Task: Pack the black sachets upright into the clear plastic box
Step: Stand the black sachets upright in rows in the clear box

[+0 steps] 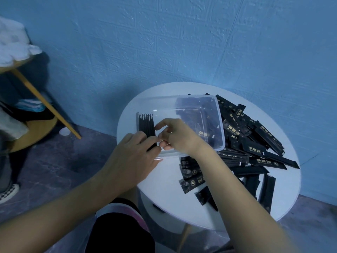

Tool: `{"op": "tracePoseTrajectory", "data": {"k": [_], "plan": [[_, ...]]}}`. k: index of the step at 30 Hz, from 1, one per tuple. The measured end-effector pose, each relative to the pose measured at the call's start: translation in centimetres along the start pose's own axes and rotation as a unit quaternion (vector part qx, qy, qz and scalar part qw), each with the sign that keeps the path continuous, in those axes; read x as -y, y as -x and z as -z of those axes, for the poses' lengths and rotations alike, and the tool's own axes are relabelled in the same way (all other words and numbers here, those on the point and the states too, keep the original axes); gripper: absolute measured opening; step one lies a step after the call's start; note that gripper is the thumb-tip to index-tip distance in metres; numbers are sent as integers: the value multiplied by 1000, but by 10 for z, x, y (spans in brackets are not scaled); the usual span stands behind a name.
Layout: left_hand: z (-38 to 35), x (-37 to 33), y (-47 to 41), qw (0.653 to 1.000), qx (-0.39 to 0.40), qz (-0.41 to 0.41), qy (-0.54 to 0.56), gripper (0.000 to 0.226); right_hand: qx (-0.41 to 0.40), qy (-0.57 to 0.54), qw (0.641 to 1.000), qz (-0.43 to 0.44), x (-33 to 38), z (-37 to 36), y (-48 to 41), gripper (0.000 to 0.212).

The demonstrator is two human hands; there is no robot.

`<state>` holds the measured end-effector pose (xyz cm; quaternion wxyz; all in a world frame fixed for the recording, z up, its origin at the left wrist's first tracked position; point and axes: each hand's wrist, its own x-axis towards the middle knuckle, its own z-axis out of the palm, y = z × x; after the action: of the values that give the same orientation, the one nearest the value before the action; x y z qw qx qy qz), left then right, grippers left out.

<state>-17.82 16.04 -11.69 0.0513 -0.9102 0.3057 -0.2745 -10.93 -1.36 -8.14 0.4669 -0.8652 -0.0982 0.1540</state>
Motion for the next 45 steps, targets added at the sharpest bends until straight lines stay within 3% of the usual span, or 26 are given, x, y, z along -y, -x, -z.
{"op": "tracePoseTrajectory", "data": {"k": [8, 15, 20, 25, 30, 35, 39, 45], "plan": [[1, 4, -3, 1000, 9, -5, 3, 26, 0, 28, 999, 17, 1, 10, 17, 39], [-6, 9, -5, 1000, 2, 0, 20, 35, -132, 67, 983, 113, -12, 47, 78, 18], [-12, 12, -6, 999, 4, 9, 31, 40, -216, 70, 969, 98, -49, 80, 140, 18], [-10, 9, -8, 999, -6, 17, 43, 42, -110, 279, 950, 82, -80, 80, 163, 34], [-8, 7, -8, 999, 2, 19, 42, 46, -29, 347, 936, 59, -74, 77, 161, 60], [-8, 7, -9, 999, 2, 18, 45, 47, -35, 368, 929, 36, -76, 82, 167, 40], [-7, 7, -10, 999, 2, 14, 44, 48, -15, 374, 927, 12, -85, 78, 171, 40], [-7, 6, -10, 999, -3, 15, 48, 44, -40, 374, 925, 57, -88, 71, 161, 30]]}}
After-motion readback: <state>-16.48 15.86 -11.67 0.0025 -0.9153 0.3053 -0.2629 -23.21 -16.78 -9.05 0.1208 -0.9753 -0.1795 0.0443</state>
